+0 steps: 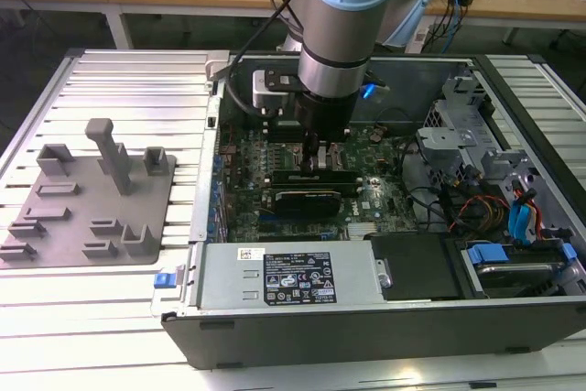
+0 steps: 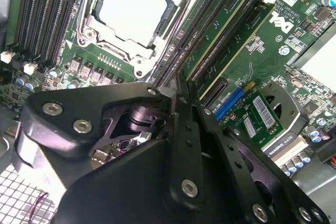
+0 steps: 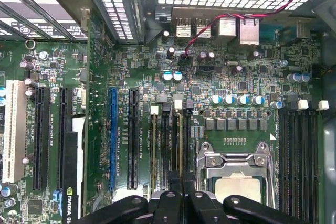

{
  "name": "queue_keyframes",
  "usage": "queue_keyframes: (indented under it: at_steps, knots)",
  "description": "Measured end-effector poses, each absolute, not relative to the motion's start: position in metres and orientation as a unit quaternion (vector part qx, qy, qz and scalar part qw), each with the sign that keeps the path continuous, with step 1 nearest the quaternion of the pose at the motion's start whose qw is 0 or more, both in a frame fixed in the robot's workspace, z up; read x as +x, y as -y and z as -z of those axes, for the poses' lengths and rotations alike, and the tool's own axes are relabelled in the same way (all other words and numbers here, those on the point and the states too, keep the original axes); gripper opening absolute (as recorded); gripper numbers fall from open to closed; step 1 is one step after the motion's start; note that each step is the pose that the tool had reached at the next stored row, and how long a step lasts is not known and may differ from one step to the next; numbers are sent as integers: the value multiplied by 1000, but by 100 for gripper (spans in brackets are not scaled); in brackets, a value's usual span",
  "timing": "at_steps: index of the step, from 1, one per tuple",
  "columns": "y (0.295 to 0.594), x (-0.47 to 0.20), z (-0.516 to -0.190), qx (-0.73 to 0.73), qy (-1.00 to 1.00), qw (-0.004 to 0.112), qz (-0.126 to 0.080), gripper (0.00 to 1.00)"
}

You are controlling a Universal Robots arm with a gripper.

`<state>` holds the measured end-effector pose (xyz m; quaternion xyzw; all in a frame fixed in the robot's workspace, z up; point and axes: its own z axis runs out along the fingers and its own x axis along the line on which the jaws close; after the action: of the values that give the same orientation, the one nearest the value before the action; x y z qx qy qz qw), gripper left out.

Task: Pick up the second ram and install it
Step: 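Insert the second ram into the second slot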

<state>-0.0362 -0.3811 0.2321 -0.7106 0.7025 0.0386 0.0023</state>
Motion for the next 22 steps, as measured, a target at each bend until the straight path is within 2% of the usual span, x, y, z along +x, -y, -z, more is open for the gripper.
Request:
queue_keyframes:
  at_steps: [18,20,22]
  knots:
    - [381,-37,-228,-711,-703,4,-38,10]
    - [381,-37,-228,-711,-703,3,-38,23]
    - [381,-37,-230,-711,-703,3,-38,23]
